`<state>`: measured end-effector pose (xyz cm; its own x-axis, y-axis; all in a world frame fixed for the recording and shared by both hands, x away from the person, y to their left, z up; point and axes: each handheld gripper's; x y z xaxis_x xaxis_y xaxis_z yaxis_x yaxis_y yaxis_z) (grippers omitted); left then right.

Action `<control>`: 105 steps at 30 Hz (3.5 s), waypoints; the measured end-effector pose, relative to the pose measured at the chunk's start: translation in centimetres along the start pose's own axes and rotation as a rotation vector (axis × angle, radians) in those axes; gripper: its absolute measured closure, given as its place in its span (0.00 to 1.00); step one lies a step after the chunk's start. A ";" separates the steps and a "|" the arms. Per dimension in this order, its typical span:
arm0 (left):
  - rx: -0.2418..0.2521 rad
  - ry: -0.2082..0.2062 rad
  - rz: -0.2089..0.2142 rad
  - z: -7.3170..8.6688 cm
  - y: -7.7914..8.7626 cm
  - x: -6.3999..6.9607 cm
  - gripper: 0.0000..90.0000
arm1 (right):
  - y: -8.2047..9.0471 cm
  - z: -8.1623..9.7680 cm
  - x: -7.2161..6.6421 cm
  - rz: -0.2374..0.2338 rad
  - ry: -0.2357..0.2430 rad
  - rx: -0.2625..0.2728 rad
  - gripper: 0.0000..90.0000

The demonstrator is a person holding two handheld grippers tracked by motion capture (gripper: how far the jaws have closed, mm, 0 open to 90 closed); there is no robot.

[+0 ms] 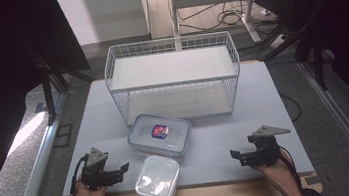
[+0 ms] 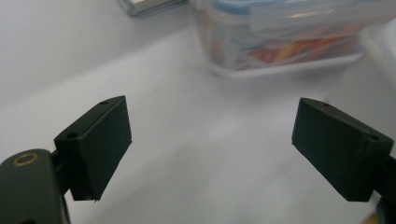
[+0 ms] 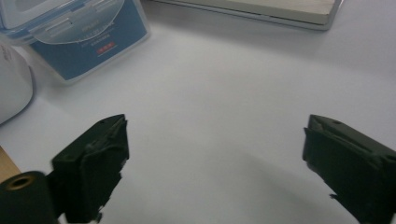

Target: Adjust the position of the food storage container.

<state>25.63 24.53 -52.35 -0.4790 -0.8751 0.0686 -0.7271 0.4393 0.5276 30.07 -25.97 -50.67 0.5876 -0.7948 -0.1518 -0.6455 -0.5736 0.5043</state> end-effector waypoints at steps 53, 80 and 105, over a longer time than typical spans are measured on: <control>-0.095 -0.157 0.383 -2.5 0.8 16.9 1.00 | -0.3 -0.2 -0.7 0.013 0.014 -0.068 0.15; -0.135 -0.179 0.336 -2.0 1.0 17.4 1.00 | -0.5 -0.1 -0.6 0.019 0.022 -0.081 0.16; -0.132 -0.095 0.190 -1.9 1.4 12.3 1.00 | -0.5 -0.1 -0.6 0.019 0.022 -0.086 0.16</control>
<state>19.70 14.00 -49.15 -0.6497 -0.7535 0.1004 -0.5518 0.5584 0.6194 30.09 -25.22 -50.79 0.5869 -0.8001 -0.1239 -0.6129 -0.5390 0.5778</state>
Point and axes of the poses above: each handheld gripper's, and its own axes: y roughly backward along the jaws, z roughly out of its underside, x roughly to its right, and after that the axes turned 8 degrees about x, right-handed
